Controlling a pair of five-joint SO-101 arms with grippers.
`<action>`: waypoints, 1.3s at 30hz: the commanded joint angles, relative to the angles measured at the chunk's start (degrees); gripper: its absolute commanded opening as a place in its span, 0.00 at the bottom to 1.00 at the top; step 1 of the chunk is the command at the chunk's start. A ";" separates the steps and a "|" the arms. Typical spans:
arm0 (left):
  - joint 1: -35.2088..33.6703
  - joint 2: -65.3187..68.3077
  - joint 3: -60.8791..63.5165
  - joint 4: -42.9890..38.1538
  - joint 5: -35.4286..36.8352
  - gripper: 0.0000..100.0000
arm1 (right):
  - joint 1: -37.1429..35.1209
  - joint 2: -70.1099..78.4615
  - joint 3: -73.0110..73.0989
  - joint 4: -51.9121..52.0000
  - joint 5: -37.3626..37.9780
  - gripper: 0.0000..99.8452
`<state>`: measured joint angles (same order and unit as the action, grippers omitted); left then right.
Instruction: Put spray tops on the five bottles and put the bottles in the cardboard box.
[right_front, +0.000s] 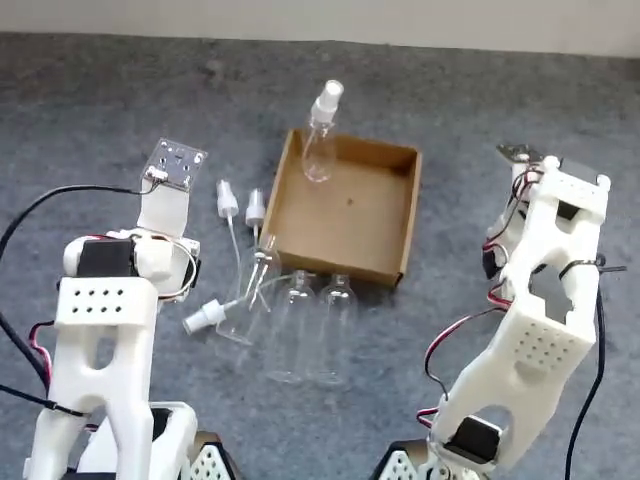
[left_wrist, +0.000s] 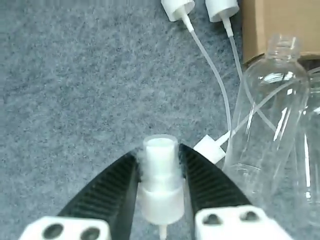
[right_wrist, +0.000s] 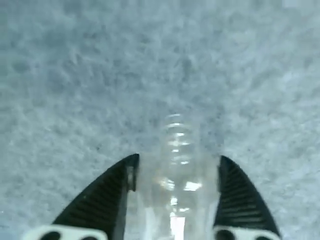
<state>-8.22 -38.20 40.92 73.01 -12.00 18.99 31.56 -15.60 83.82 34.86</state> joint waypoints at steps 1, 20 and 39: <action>0.66 -1.63 0.13 -1.14 0.09 0.01 | -0.40 -1.19 -3.03 2.07 0.26 0.00; 0.75 -8.48 -22.55 11.34 1.76 0.01 | -15.34 -23.60 -25.89 17.54 -17.05 0.00; 3.21 -21.23 -34.42 3.25 25.05 0.00 | -59.47 -72.57 51.21 -28.44 -22.42 0.00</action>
<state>-6.46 -57.80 6.11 86.20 4.70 -36.13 -37.63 30.90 65.36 13.05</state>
